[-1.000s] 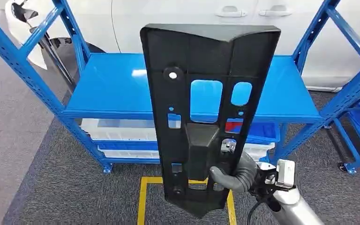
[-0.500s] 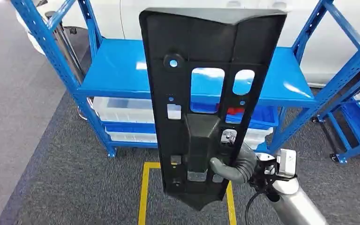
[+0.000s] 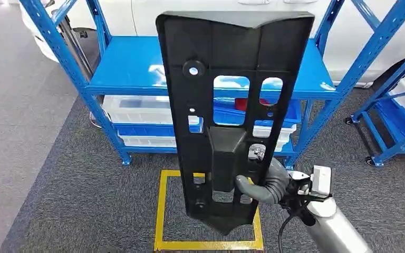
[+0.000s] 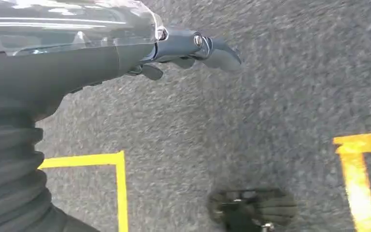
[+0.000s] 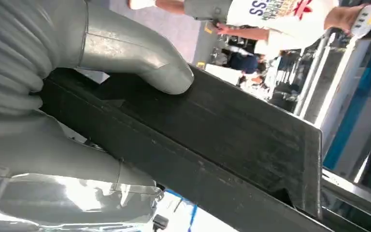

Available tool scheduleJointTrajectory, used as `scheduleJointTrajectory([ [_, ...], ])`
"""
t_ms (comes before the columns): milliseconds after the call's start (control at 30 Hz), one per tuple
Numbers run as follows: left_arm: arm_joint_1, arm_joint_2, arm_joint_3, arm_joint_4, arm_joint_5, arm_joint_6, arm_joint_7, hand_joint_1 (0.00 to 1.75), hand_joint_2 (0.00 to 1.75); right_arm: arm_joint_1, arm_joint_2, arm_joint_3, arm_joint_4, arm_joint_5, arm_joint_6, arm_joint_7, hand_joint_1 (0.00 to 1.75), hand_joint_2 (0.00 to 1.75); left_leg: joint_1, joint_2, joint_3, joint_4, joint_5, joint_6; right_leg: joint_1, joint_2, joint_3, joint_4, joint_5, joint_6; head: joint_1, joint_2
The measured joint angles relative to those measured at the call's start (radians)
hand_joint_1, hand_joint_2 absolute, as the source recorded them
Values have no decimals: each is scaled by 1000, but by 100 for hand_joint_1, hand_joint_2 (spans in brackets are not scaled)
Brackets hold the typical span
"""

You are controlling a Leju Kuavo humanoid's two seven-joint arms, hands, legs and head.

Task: Take the parts from the cabinet and place them on the table.

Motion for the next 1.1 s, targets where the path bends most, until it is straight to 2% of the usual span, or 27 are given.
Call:
scheduleJointTrajectory([
  [33, 0, 0, 0, 0, -2, 0, 3, 0, 175, 5, 0, 1, 0, 6, -5, 0, 169, 175, 0, 0, 7, 32, 21, -1, 0, 0, -18, 3, 12, 2, 0, 0],
  [67, 0, 0, 0, 0, -3, 0, 5, 0, 175, 9, 0, 1, 0, 12, -8, 0, 169, 175, 0, 0, 31, 26, 59, 0, 0, 0, -36, 8, 23, 4, 0, 0],
  [100, -2, 0, 0, 0, -4, 0, 5, 0, 175, 13, 0, 2, 0, 16, -10, 0, 169, 175, 0, 0, 73, -15, 99, 1, 0, -1, -56, 13, 33, 7, 0, 0],
  [133, -4, 0, 0, 0, -9, 0, 5, 0, 175, 16, 0, 2, 0, 17, -13, -1, 169, 175, 0, 0, 138, -94, 115, 6, 1, 0, -75, 19, 42, 10, 0, 0],
  [167, -9, 0, 0, 0, -9, 3, 5, 0, 175, 17, 0, 2, -2, 18, -13, -1, 169, 175, -1, -1, 210, -185, 91, 15, 0, 0, -84, 26, 48, 14, 0, 0],
  [200, -14, 0, 0, 0, -10, 7, 4, 0, 175, 19, 0, 0, -5, 19, -13, -2, 169, 175, -8, 0, 283, -289, 46, 19, 5, 0, -94, 33, 52, 20, 0, 0],
  [233, -17, 0, 0, 0, -10, 9, 4, 0, 175, 20, 0, 0, -6, 20, -11, -2, 169, 175, -8, 2, 284, -310, 32, 23, 6, -2, -95, 34, 62, 26, 0, 0],
  [300, -16, 0, -1, 0, -10, 13, 4, 0, 175, 21, 0, -1, -7, 23, -2, -2, 169, 175, -12, 1, 276, -309, 43, 34, -2, -2, -96, 28, 80, 38, 0, 0],
  [333, -14, -1, 0, 0, -10, 15, 5, 0, 175, 23, 0, -1, -7, 23, 1, -1, 169, 175, -7, 4, 273, -317, 59, 43, 2, 0, -99, 27, 86, 45, 0, 0],
  [367, -15, -1, 0, 0, -10, 16, 5, 0, 175, 24, 1, -1, -8, 23, 1, -1, 169, 175, -5, 8, 269, -317, 68, 49, -4, 4, -107, 42, 63, 48, 0, 0],
  [400, -17, -1, 0, 0, -12, 18, 5, 0, 175, 24, 1, -3, -8, 23, 2, 2, 169, 175, -5, 10, 259, -317, 75, 57, -5, 5, -128, 95, 14, 51, 0, 0],
  [467, -15, -2, -1, 0, -13, 18, 7, 0, 175, 27, 1, -3, -8, 22, 0, 6, 169, 175, -7, 13, 243, -315, 89, 59, -9, 6, -186, 254, -75, 59, 0, 0],
  [733, -15, -2, -1, 0, -13, 18, 7, 0, 175, 27, 1, -3, -8, 22, 0, 6, 169, 175, -7, 13, 243, -315, 89, 59, -9, 6, -186, 254, -75, 59, 0, 0],
  [800, -14, -2, -1, 0, -13, 18, 8, 0, 175, 28, 1, -3, -8, 22, 0, 6, 169, 175, -7, 15, 238, -314, 93, 59, -9, 7, -198, 291, -90, 60, 0, 0],
  [833, -10, -2, -1, 0, -13, 19, 9, 0, 175, 34, 1, -4, -8, 22, 1, 10, 169, 175, -7, 21, 225, -309, 98, 58, -10, 6, -209, 345, -105, 63, 0, 0],
  [867, -10, -2, -1, 0, -13, 19, 9, 0, 175, 35, 1, -4, -8, 21, 1, 11, 169, 175, -7, 23, 221, -307, 100, 57, -10, 6, -202, 339, -101, 63, 0, 0],
  [900, -9, -3, -1, 0, -13, 19, 9, 0, 175, 37, 1, -5, -9, 21, 1, 12, 169, 175, -8, 42, 211, -295, 100, 54, -8, -16, -36, 93, -4, 52, 0, 0],
  [933, -9, -3, -1, 0, -13, 19, 9, 0, 175, 36, 1, -7, -10, 21, 1, 13, 169, 175, -17, 51, 207, -292, 99, 45, 9, -54, -10, 37, -20, 37, 0, 0],
  [967, -11, -3, -1, 0, -13, 20, 9, 0, 175, 39, 1, -9, -13, 19, 1, 16, 169, 175, -17, 72, 197, -289, 93, 21, -4, -12, -22, 25, 1, 10, 0, 0],
  [1000, -10, -3, -1, 0, -12, 21, 9, 0, 175, 37, 3, -9, -16, 19, 2, 18, 169, 175, -10, 17, 146, -164, 13, 10, -2, 3, -28, 22, 7, -1, 0, 0],
  [1033, -8, -3, -1, 0, -12, 21, 9, 0, 175, 38, 5, -9, -16, 19, 3, 19, 169, 175, -9, 11, 105, -76, -27, 7, -2, 12, -31, 22, 8, -3, 0, 0],
  [1067, -6, -3, -1, 0, -12, 21, 9, 0, 175, 38, 5, -9, -16, 19, 5, 19, 169, 175, -9, 10, 72, -5, -51, 4, -1, 21, -34, 22, 9, -3, 0, 0],
  [1100, -5, -3, -1, 0, -12, 21, 9, 0, 175, 39, 5, -9, -16, 19, 6, 21, 169, 175, -8, 10, 56, 30, -52, 3, -1, 30, -35, 23, 11, -3, 0, 0],
])
